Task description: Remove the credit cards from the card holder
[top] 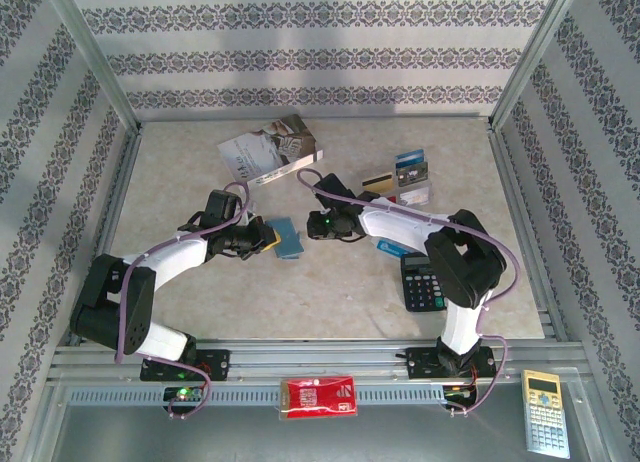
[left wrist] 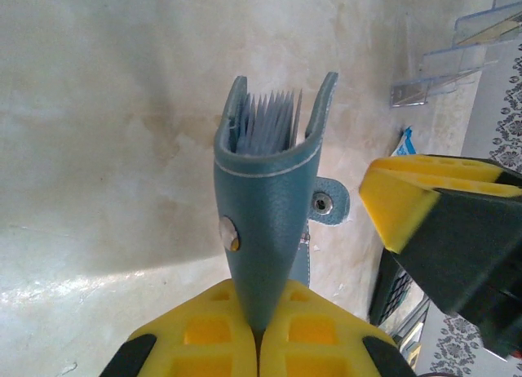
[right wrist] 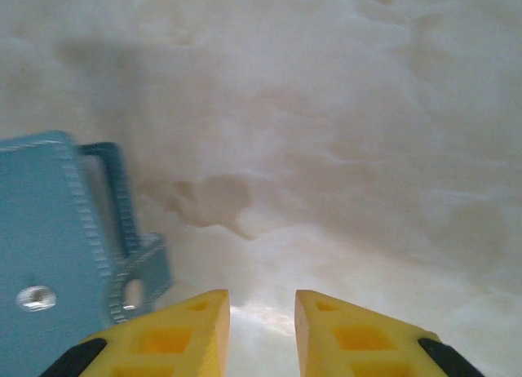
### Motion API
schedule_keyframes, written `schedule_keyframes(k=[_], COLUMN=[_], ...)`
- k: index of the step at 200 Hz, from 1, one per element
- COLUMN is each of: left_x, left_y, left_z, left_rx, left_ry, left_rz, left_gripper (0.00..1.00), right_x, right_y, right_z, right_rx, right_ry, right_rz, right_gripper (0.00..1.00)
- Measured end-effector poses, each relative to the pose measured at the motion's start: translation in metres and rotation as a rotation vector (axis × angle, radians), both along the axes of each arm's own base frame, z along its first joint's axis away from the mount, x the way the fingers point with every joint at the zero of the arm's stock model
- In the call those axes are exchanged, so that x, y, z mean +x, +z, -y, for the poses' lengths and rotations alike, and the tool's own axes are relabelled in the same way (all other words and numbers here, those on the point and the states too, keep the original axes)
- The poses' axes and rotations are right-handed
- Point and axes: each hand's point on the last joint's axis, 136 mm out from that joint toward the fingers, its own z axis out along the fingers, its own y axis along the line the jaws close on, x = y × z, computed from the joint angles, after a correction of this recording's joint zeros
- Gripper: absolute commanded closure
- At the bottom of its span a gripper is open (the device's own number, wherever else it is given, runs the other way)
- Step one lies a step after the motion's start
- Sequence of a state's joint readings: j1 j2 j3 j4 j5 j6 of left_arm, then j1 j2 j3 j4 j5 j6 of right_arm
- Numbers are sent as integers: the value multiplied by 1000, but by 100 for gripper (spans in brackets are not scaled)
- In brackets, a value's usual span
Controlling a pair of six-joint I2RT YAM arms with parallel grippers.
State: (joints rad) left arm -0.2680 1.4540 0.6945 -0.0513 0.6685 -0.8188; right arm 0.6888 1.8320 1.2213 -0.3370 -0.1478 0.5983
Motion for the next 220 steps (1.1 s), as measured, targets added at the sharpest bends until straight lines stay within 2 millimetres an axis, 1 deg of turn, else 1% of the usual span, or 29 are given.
schedule_keyframes(k=[16,32,71,94,119,147,165,193,220], left_x=[0,0,0,-1,-1,-1,-1,-1,-3], left_y=[-2,-3,-4,-5,-6,-7,-9,-10,-14], left_z=[0,0,0,0,0,0,-1,-2,-5], left_rx=[3,3,4,6,7,8,13,28,50], left_ry=[-2,-2,-3,-5,-5,-5,-3,-7,-11], left_rz=[-3,-6,-10,-13,-15,-17,-21,-14,-15], left_gripper=[100,100,100,100,100,100,100,100,100], right_x=[2,1,-5,-7,-11,-16,-16,-14,-13], right_y=[7,11,16,12,0,-14,-16,-17,-26], right_z=[-13,-21,-31,-35,-41,-44,-45,-43,-38], right_rx=[104,174,229,212,189,158,140,110,78], right_ry=[24,46,88,104,122,135,138,126,101], right_rz=[-7,-18,-36,-50,-75,-109,-108,-95,-107], right_gripper=[66,62,62,63,65,71,75,78,78])
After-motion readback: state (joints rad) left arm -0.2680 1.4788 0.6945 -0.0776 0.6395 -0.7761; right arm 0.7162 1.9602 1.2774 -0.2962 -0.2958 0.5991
